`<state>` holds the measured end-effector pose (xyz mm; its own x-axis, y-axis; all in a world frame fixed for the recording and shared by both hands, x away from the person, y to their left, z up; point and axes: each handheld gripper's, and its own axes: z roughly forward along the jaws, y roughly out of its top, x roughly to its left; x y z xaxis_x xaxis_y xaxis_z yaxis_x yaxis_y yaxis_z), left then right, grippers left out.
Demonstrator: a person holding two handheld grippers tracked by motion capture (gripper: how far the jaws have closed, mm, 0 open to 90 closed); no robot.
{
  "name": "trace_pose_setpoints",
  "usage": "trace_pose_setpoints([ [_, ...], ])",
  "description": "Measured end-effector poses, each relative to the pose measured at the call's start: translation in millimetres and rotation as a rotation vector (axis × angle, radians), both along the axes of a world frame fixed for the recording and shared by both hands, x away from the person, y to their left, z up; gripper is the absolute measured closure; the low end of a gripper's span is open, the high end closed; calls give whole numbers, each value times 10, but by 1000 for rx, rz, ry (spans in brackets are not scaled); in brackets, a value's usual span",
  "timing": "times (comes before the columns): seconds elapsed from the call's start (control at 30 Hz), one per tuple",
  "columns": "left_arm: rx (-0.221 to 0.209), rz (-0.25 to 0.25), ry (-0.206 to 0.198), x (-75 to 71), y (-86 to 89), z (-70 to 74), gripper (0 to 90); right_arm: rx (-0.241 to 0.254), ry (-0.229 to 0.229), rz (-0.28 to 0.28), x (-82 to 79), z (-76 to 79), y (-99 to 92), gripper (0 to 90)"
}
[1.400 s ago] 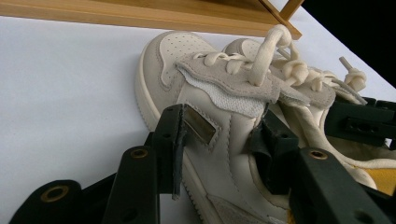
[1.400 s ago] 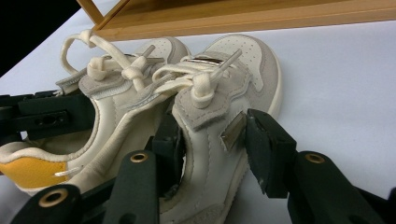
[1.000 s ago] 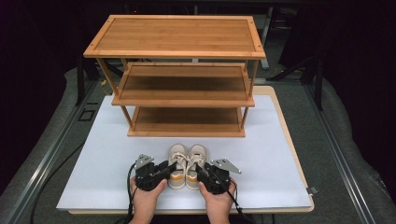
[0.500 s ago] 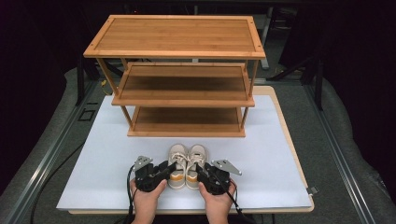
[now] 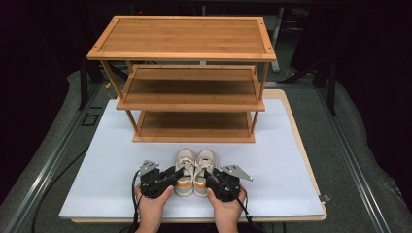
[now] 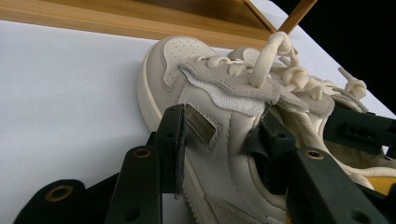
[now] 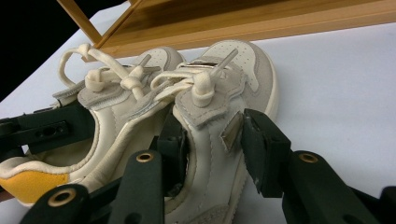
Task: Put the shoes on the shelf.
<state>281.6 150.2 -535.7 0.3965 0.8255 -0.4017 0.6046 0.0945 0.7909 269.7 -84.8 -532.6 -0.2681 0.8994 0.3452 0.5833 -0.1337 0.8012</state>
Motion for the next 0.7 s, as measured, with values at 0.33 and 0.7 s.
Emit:
trace_pose_setpoints([
  [0.33,3,-6,-2,20,27,100,594,-4,-3,3,14,82,17,612],
  [0.7,4,-9,-4,32,40,201,593,-11,2,10,22,197,21,611],
])
